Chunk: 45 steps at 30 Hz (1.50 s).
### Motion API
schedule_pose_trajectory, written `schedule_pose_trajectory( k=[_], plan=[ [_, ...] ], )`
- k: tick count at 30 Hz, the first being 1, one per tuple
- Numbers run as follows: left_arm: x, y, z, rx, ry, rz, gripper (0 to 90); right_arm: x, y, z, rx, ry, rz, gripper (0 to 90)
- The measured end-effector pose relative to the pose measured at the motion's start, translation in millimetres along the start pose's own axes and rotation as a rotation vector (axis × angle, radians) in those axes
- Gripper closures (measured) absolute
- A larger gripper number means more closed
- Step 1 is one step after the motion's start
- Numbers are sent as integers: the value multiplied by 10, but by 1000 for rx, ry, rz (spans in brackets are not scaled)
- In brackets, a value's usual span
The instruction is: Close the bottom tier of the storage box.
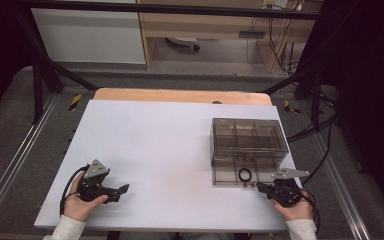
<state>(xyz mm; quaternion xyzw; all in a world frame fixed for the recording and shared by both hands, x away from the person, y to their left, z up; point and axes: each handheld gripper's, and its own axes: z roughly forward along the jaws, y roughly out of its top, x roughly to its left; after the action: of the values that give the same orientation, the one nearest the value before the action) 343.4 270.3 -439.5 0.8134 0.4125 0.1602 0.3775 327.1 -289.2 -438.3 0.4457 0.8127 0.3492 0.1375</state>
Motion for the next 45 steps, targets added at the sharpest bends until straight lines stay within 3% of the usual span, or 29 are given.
schedule_pose_trajectory(
  k=[45],
  plan=[
    [5, -1, 4, 2, 1, 0, 55, 30, 21, 102, -1, -41, -24, 900]
  ],
)
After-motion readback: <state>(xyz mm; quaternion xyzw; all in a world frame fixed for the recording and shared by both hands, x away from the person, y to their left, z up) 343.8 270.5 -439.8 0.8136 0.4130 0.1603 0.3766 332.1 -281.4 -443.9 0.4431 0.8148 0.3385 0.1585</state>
